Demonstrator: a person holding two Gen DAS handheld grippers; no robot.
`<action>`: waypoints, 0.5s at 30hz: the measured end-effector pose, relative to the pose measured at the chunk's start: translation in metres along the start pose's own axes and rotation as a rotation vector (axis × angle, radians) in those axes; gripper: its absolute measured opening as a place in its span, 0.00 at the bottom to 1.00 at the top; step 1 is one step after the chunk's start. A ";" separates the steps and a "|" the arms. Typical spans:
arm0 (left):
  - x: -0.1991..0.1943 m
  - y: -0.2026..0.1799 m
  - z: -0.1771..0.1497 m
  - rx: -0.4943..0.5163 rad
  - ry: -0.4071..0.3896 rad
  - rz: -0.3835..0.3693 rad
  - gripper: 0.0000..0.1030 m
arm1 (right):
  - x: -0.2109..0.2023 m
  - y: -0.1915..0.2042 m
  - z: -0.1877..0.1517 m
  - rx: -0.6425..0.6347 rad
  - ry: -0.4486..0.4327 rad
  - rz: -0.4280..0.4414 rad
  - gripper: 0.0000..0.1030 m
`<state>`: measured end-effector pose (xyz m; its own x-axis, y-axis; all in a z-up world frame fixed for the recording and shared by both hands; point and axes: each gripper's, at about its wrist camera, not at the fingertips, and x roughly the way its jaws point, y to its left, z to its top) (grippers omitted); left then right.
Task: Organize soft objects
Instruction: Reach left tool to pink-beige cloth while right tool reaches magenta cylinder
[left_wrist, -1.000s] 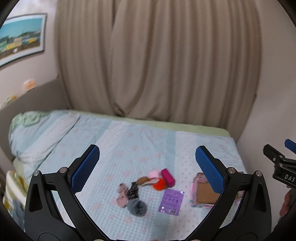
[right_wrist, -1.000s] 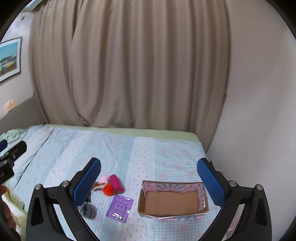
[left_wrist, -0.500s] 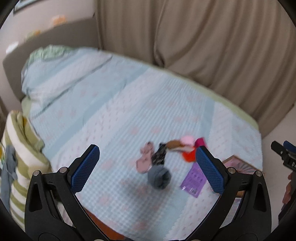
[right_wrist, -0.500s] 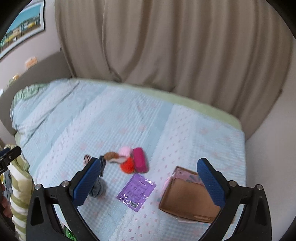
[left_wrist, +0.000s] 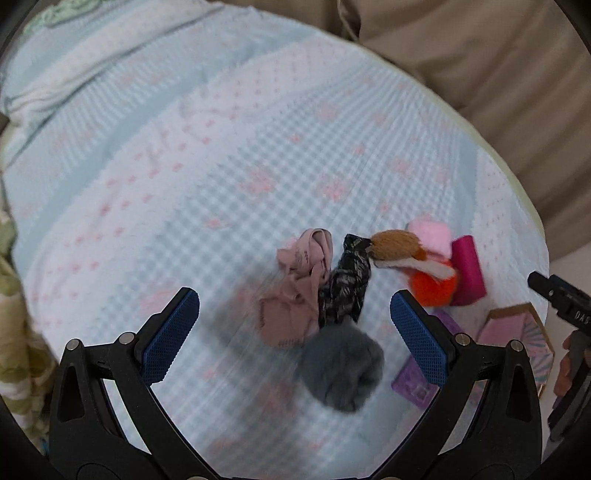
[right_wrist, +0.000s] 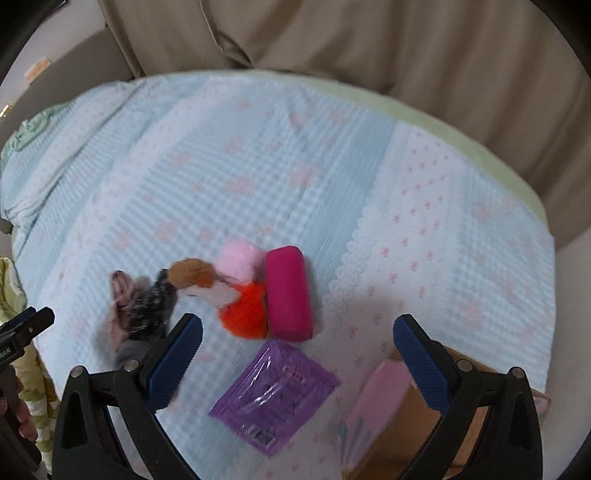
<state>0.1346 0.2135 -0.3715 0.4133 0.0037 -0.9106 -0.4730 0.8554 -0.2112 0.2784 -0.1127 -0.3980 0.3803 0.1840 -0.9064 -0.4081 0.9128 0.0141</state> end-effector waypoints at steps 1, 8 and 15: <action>0.012 0.000 0.003 -0.003 0.008 -0.005 0.99 | 0.011 0.000 0.002 -0.001 0.011 -0.003 1.00; 0.094 -0.007 0.025 -0.013 0.058 -0.013 0.97 | 0.086 -0.003 0.019 0.028 0.092 -0.002 0.94; 0.140 -0.008 0.032 -0.032 0.111 -0.013 0.91 | 0.136 -0.002 0.030 0.048 0.156 0.008 0.83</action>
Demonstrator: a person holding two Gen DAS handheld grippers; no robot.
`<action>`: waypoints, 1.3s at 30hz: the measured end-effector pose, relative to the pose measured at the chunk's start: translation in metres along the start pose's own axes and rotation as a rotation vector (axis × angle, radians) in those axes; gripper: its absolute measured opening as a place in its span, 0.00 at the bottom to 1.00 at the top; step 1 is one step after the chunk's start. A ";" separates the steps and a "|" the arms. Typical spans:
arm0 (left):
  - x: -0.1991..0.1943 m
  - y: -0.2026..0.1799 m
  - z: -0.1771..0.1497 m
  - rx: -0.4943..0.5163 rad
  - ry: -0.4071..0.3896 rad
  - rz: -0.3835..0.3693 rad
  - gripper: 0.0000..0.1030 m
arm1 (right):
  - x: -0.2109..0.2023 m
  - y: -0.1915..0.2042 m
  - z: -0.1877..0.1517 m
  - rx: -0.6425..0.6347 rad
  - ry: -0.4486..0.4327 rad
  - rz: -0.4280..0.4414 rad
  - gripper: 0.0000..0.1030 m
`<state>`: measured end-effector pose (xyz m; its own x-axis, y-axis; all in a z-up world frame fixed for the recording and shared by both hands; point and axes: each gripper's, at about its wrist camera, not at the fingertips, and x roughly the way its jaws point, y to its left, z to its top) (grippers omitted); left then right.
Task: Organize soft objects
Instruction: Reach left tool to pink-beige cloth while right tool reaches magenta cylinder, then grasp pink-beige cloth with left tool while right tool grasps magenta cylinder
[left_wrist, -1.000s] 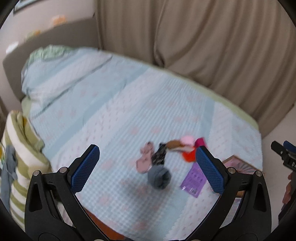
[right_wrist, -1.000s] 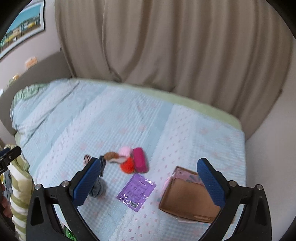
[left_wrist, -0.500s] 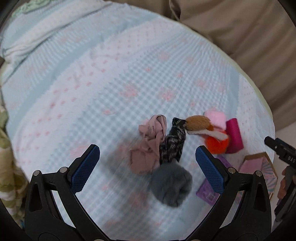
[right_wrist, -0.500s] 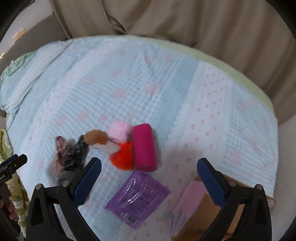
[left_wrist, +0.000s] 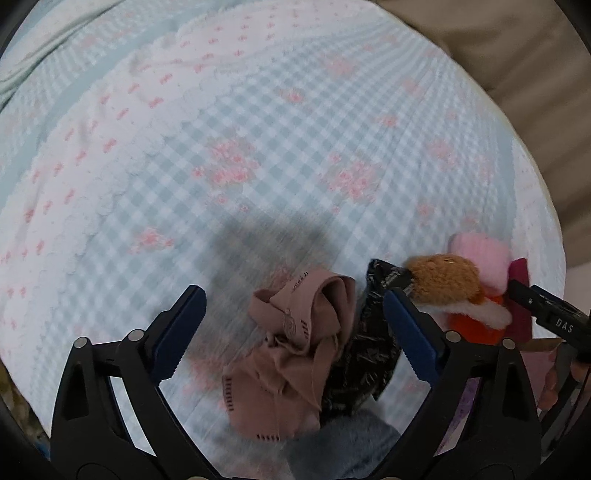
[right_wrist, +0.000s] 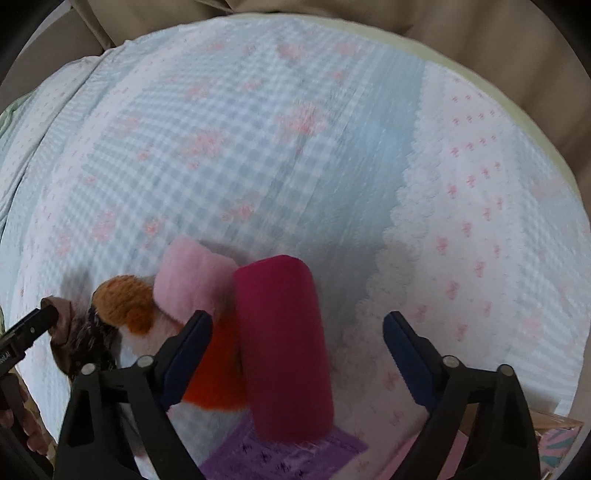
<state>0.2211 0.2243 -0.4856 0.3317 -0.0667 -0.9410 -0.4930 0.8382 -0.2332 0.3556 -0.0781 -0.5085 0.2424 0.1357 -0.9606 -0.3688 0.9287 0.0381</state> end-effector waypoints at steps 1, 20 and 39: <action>0.004 0.000 0.000 0.001 0.010 0.004 0.89 | 0.005 -0.001 0.002 0.008 0.012 0.009 0.81; 0.027 0.004 -0.003 0.002 0.111 0.011 0.17 | 0.039 -0.017 -0.011 0.058 0.094 0.024 0.30; -0.128 -0.014 0.015 0.036 -0.100 -0.014 0.17 | -0.116 0.004 -0.013 0.083 -0.094 0.058 0.29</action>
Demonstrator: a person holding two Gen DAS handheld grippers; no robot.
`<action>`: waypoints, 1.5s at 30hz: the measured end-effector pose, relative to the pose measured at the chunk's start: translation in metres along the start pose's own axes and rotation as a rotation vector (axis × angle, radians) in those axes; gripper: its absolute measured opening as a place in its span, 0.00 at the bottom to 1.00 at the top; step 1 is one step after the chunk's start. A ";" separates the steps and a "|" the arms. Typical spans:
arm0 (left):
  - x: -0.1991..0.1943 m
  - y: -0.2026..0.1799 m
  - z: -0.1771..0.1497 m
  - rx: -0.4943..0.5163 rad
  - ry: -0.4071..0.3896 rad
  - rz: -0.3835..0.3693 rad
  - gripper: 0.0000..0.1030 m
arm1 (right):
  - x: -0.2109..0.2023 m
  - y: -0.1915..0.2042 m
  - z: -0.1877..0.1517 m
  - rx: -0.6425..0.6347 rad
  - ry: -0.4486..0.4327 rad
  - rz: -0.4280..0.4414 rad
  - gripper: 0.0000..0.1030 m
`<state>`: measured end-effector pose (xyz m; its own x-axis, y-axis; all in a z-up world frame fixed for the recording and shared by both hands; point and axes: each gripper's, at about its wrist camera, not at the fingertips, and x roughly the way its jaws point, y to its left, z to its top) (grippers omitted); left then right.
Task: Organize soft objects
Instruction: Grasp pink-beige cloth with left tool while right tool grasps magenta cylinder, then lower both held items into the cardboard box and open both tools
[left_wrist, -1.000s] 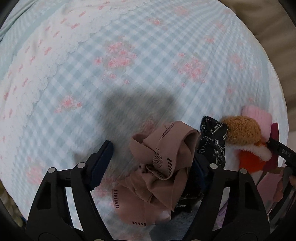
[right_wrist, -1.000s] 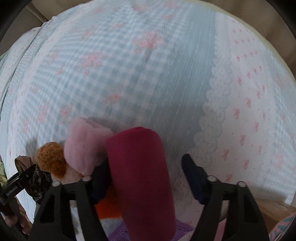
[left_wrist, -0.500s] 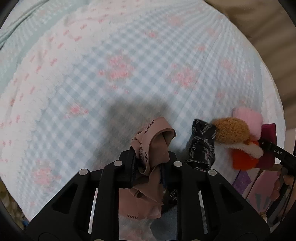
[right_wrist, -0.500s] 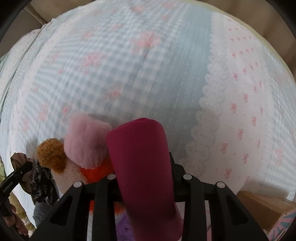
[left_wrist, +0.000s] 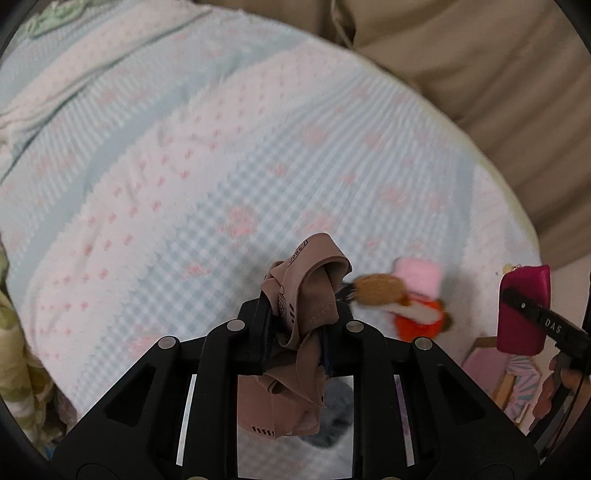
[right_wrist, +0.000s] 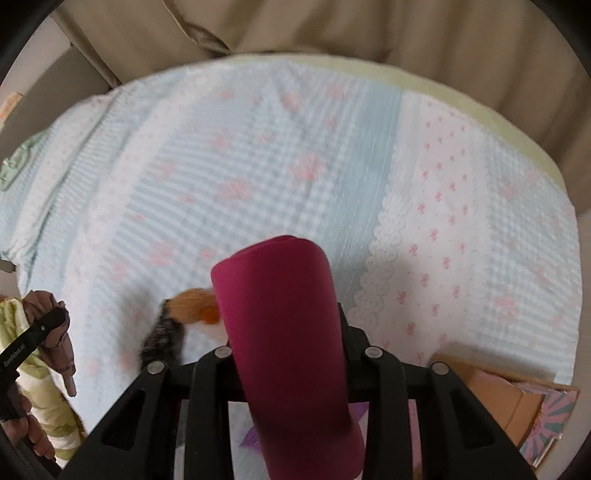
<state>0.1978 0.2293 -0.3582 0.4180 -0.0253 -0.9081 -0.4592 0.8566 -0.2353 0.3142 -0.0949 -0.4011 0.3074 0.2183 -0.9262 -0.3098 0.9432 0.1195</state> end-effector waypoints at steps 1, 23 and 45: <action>-0.013 -0.004 0.002 0.003 -0.014 -0.003 0.17 | -0.016 -0.001 -0.005 0.003 -0.011 0.006 0.29; -0.195 -0.236 -0.059 0.318 -0.075 -0.272 0.17 | -0.248 -0.099 -0.106 0.271 -0.193 -0.060 0.29; 0.020 -0.492 -0.239 0.646 0.383 -0.287 0.17 | -0.137 -0.331 -0.190 0.612 0.066 -0.129 0.29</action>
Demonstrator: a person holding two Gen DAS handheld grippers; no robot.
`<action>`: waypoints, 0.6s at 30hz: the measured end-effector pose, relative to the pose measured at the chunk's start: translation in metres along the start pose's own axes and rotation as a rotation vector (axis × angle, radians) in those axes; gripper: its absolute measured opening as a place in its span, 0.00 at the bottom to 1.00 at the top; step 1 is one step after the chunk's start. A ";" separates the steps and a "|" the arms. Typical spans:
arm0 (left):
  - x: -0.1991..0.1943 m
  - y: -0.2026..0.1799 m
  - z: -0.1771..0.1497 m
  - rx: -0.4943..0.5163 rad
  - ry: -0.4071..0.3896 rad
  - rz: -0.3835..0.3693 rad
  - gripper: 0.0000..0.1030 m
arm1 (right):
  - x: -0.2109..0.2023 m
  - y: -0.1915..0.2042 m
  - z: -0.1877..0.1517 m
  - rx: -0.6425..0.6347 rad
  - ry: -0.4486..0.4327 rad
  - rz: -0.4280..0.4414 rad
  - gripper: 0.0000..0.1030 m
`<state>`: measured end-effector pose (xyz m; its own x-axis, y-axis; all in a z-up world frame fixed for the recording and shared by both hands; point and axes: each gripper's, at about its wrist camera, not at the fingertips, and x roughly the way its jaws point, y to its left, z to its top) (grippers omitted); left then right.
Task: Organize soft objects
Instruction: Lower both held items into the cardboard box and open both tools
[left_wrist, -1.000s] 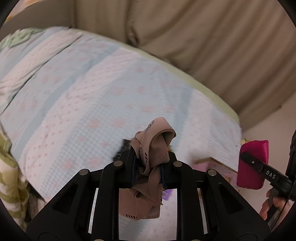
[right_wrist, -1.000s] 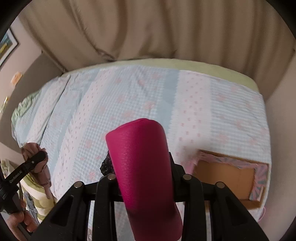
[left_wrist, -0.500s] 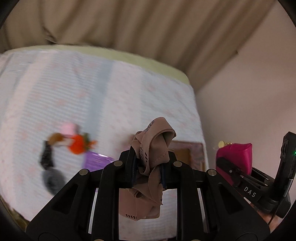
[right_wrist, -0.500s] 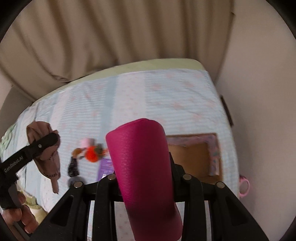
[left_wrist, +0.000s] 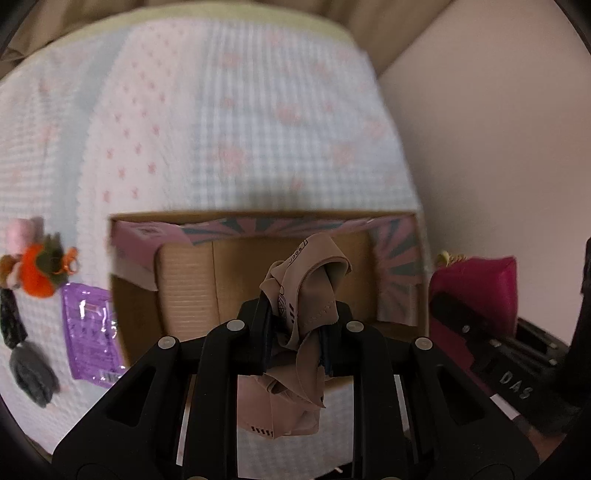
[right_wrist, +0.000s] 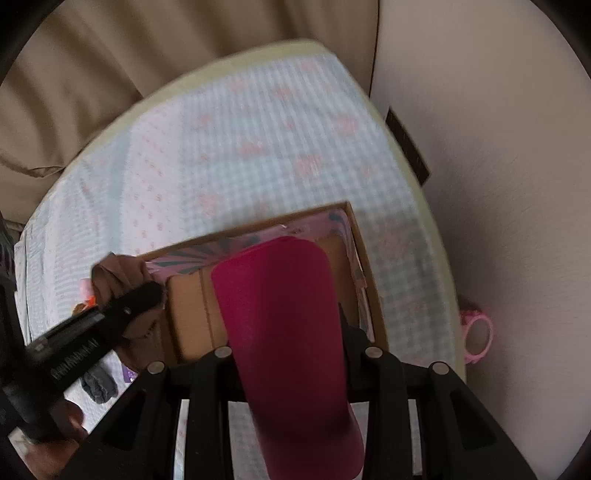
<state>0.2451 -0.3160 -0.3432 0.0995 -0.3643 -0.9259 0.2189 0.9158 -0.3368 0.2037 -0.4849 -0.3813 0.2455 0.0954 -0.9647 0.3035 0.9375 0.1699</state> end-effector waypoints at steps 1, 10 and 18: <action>0.014 -0.001 0.001 0.003 0.022 0.016 0.17 | 0.009 -0.005 0.001 0.008 0.017 0.004 0.29; 0.092 0.015 0.004 0.096 0.132 0.143 0.17 | 0.090 -0.008 0.014 0.010 0.122 0.049 0.29; 0.084 0.027 0.004 0.212 0.110 0.284 1.00 | 0.102 -0.006 0.020 -0.049 0.113 0.061 0.94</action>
<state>0.2627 -0.3230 -0.4295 0.0832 -0.0694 -0.9941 0.3945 0.9184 -0.0311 0.2452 -0.4880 -0.4765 0.1564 0.1871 -0.9698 0.2448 0.9439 0.2215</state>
